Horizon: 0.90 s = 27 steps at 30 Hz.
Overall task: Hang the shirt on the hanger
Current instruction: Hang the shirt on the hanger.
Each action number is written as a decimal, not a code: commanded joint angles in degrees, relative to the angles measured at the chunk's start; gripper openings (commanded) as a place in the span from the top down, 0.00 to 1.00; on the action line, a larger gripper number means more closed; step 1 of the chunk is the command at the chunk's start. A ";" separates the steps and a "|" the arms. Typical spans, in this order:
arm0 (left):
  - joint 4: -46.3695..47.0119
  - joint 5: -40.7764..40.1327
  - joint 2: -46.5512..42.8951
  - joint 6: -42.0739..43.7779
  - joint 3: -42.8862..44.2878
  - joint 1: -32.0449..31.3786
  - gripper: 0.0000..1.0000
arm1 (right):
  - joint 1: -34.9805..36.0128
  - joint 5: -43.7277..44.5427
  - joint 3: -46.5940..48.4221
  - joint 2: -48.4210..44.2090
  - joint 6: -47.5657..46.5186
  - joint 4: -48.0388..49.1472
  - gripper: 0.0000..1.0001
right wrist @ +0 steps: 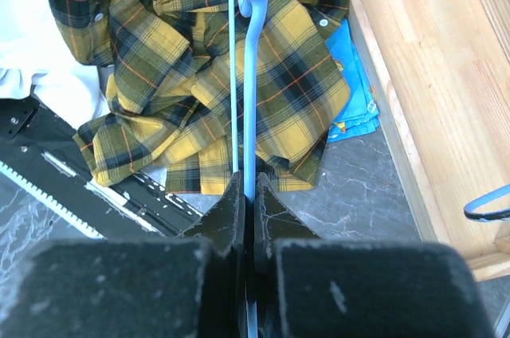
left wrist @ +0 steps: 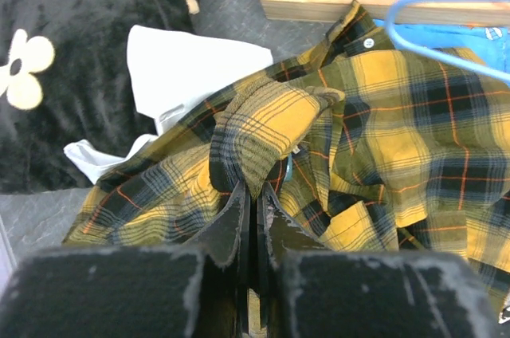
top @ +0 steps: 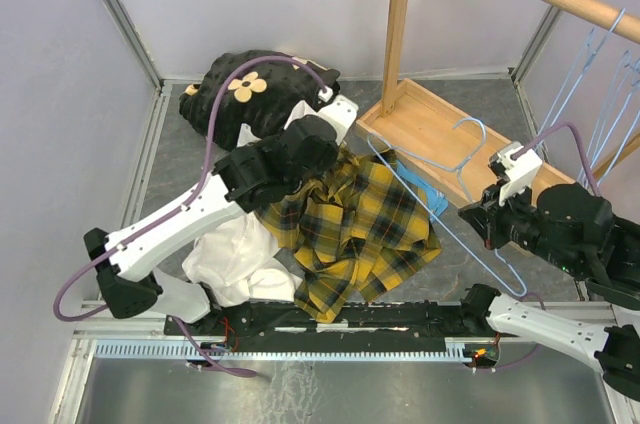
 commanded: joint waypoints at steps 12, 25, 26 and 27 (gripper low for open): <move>-7.31 -5.84 -11.48 -2.04 -5.14 0.15 0.97 | -0.11 -20.33 -1.37 4.87 -10.99 8.31 1.00; -7.84 2.47 -15.17 -1.43 -5.28 0.20 0.97 | -0.11 -21.37 -4.32 9.75 -9.74 22.34 1.00; -7.95 3.20 -15.56 -1.43 -5.07 0.17 0.97 | -0.13 -21.70 -4.88 10.05 -9.53 23.88 1.00; -7.95 3.63 -15.93 -1.37 -4.87 0.13 0.97 | -0.06 -22.02 -5.38 10.46 -9.17 25.42 1.00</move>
